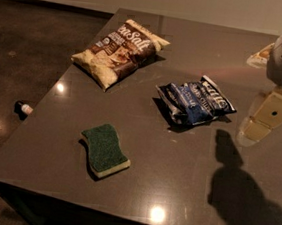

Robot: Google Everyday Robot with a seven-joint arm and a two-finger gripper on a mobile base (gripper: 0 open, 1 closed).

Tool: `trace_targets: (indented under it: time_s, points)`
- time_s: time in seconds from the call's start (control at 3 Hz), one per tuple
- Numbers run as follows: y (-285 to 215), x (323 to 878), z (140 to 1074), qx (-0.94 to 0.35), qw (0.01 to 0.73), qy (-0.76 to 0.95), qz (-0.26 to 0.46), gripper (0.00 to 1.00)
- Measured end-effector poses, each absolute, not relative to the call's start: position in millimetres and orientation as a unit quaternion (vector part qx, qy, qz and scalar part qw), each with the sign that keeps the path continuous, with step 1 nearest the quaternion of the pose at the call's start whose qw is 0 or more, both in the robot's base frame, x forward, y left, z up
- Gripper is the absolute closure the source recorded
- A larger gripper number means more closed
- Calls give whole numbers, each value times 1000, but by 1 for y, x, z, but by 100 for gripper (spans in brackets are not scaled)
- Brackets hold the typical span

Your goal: Move sponge near brown chip bag

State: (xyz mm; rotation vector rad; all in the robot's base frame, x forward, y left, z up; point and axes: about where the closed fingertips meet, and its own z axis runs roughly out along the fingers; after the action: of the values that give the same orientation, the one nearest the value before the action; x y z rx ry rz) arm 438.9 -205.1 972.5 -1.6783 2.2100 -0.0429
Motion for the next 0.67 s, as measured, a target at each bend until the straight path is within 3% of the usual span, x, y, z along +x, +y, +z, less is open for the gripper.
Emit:
trace_targets:
  time_s: [0.67]
  points:
    - [-171, 438, 946, -558, 213, 800, 56, 0]
